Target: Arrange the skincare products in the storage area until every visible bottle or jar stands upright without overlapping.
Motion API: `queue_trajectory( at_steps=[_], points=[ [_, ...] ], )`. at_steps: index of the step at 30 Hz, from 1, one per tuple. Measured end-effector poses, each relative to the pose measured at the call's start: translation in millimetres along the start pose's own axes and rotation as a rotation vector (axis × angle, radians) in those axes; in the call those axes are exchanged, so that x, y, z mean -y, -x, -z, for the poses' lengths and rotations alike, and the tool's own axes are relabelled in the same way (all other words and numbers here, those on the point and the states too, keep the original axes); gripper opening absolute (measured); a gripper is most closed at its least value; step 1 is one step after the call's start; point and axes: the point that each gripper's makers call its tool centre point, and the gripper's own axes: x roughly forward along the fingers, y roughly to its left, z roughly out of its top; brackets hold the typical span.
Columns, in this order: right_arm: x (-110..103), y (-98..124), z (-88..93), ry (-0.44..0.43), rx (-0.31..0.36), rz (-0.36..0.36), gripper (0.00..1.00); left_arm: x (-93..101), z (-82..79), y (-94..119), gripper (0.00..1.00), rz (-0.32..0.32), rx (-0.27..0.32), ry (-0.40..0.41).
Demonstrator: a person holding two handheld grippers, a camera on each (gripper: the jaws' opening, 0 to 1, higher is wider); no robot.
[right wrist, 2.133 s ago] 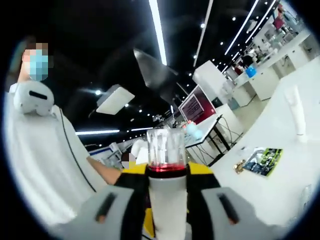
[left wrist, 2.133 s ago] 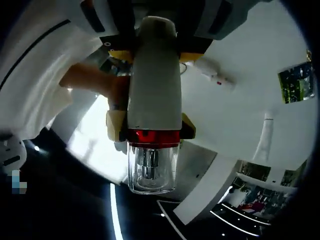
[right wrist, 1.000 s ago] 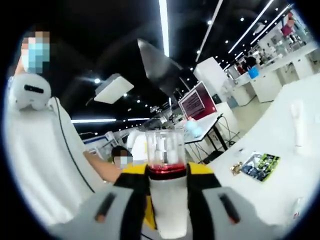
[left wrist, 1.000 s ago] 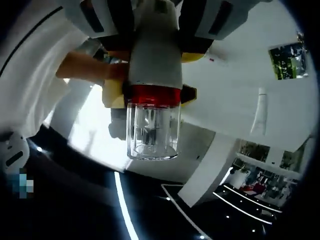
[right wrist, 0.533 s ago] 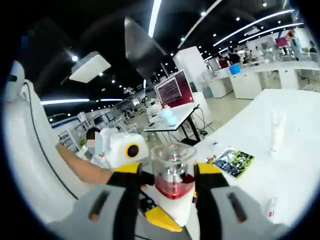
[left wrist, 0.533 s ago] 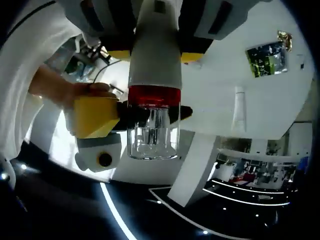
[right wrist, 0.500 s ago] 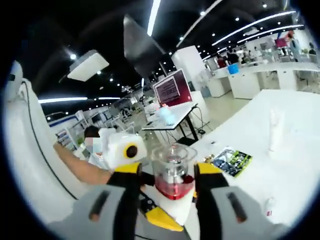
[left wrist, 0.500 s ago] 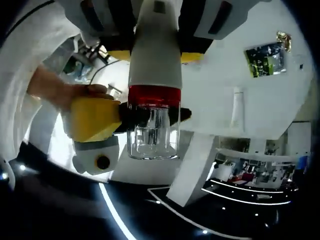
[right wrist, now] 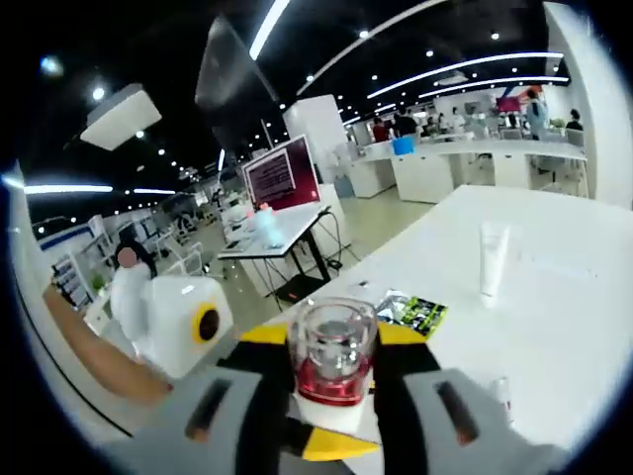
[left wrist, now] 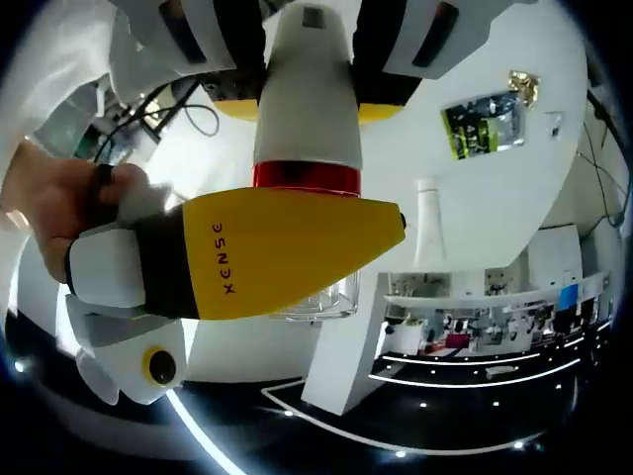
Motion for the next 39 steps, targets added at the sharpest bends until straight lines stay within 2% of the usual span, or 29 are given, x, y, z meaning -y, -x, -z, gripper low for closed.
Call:
queue_trajectory(
  at_steps=[4, 8, 16, 20, 26, 31, 33, 35, 37, 38, 39],
  points=[
    [-2.0, 4.6, -5.3, 0.064, 0.036, 0.013, 0.29, 0.8, -4.4, -0.2, 0.33, -0.001, 0.015, -0.017],
    [-3.7, 5.0, -12.2, 0.116, 0.047, 0.015, 0.29, -2.7, -13.0, -1.5, 0.33, -0.024, 0.054, -0.047],
    [-2.1, 1.6, -20.5, 0.134, 0.054, 0.004, 0.28, -9.4, -22.0, -0.7, 0.34, -0.040, 0.096, -0.059],
    [-0.1, -1.8, -22.2, 0.125, 0.058, -0.001, 0.28, -12.8, -20.7, 0.9, 0.33, -0.045, 0.091, -0.070],
    [10.2, -6.6, -27.8, 0.114, 0.065, 0.007, 0.28, -24.7, -10.2, 6.5, 0.39, -0.078, 0.057, -0.068],
    [22.2, -8.9, -33.2, 0.117, 0.072, 0.020, 0.28, -48.8, 7.2, 25.4, 0.48, -0.154, 0.024, -0.046],
    [30.0, -9.7, -35.2, 0.118, 0.070, 0.027, 0.28, -67.5, 19.7, 36.7, 0.48, -0.222, -0.020, -0.023],
    [31.5, -9.7, -35.6, 0.117, 0.070, 0.029, 0.28, -71.4, 20.8, 39.2, 0.49, -0.234, -0.022, -0.030],
    [45.7, -8.6, -38.2, 0.116, 0.072, 0.044, 0.28, -77.0, 22.8, 43.4, 0.49, -0.245, -0.021, -0.027],
    [49.2, -8.1, -38.8, 0.117, 0.070, 0.048, 0.28, -95.6, 31.4, 57.3, 0.49, -0.296, -0.041, -0.029],
    [52.7, -7.6, -39.3, 0.118, 0.068, 0.053, 0.28, -107.0, 39.6, 65.6, 0.49, -0.332, -0.080, -0.089]
  ],
)
